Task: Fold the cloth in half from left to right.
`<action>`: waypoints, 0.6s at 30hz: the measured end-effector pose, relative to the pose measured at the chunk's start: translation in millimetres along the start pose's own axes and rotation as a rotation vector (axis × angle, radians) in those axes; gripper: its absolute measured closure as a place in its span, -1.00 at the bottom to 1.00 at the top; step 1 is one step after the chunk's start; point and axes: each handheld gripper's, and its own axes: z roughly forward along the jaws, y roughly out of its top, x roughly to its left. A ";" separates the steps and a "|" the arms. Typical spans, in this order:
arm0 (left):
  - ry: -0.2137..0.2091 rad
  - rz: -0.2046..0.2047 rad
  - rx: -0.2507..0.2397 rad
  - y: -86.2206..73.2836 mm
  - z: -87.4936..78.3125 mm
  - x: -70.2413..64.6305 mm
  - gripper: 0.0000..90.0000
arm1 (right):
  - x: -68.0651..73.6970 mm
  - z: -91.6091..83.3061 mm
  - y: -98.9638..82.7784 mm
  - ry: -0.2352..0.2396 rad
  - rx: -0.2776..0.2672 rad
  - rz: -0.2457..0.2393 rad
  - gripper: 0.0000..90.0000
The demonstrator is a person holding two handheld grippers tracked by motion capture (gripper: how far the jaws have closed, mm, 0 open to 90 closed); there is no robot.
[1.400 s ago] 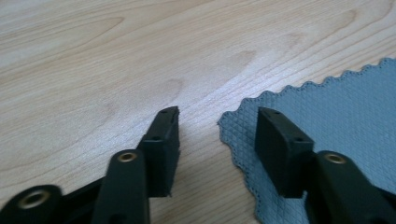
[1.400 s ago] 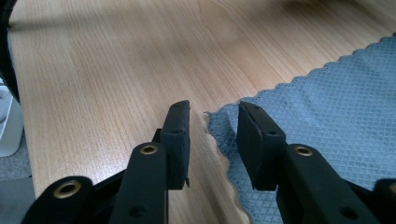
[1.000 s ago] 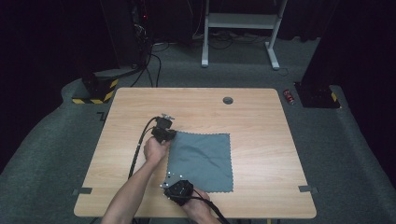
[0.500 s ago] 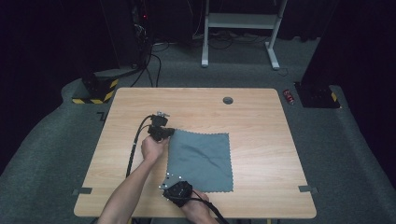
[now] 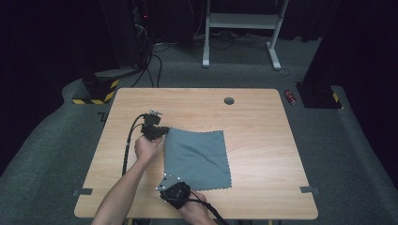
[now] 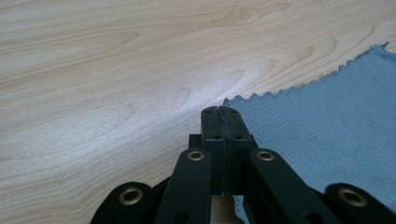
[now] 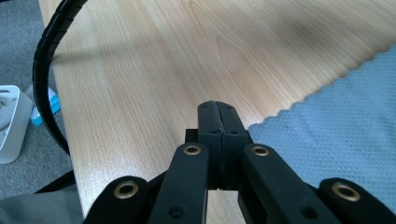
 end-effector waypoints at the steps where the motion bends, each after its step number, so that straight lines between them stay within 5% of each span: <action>1: 0.001 0.001 0.000 -0.2 -0.6 0.9 1.00 | -0.9 -0.4 -0.3 0.002 -0.001 0.005 1.00; 14: 0.004 0.004 0.006 -0.2 -0.8 0.2 1.00 | -11.1 12.7 -9.2 -0.016 0.041 0.038 0.99; 18: 0.003 0.006 0.008 -0.3 -1.0 0.2 1.00 | -12.2 18.4 -7.8 -0.003 0.051 0.051 0.67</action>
